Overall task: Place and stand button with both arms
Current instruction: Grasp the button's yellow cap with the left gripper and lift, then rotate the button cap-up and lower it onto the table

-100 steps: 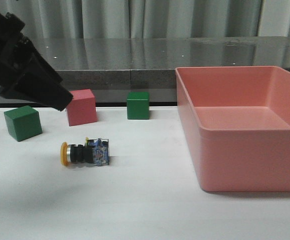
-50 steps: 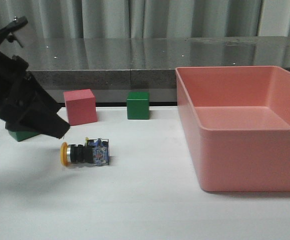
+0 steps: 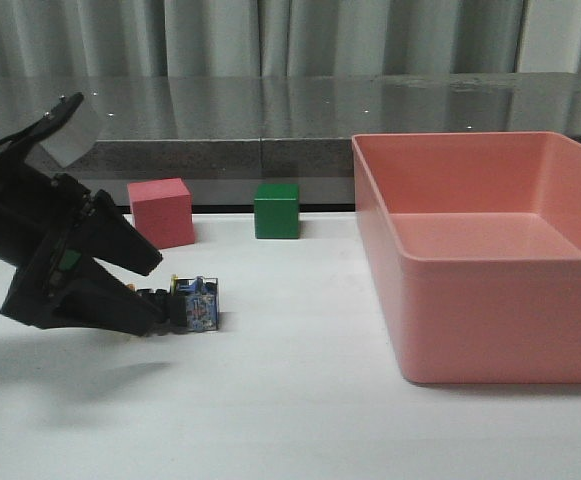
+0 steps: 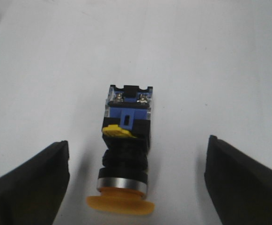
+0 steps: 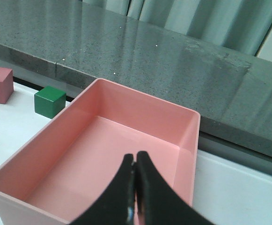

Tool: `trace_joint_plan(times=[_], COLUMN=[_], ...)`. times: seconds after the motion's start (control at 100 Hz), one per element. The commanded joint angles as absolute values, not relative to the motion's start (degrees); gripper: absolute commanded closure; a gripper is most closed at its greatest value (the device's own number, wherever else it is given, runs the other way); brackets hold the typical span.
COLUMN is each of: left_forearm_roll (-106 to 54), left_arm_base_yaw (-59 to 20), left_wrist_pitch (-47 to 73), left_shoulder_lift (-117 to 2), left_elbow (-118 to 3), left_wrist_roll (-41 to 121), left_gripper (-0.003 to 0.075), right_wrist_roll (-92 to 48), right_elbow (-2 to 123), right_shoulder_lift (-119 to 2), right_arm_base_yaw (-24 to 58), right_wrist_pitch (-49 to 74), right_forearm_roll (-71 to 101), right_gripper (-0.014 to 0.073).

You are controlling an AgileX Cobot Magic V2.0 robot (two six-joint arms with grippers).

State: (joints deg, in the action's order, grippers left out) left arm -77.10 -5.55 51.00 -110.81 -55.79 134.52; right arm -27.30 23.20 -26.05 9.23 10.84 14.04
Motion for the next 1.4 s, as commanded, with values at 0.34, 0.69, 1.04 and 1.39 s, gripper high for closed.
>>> trace_joint_plan(times=[0.34, 0.69, 1.04, 1.39], left_forearm_roll=[-81.4, -85.1, -85.5, -74.5], left_arm_base_yaw=[-4.3, -2.1, -2.1, -2.5], left_wrist_pitch=[56.7, 57.7, 60.0, 56.2], left_shoulder_lift=[-112.8, -115.9, -116.3, -102.4], left_elbow=[-57.0, -57.0, -57.0, -62.2], left_wrist_roll=[141.0, 142.3, 143.3, 122.8], left_gripper=[0.0286, 0.035, 0.0739, 0.0739], right_wrist_roll=[-27.3, -27.3, -27.3, -27.3], right_elbow=[24.8, 24.8, 24.8, 24.8], right_shoulder_lift=[-26.1, -26.1, -26.1, -26.1], right_arm_base_yaw=[8.9, 8.9, 8.9, 8.9], right_wrist_pitch=[6.7, 6.7, 6.7, 6.7], right_forearm_roll=[14.4, 14.4, 14.4, 14.4], right_gripper=[0.0703, 0.0703, 0.0703, 0.0703])
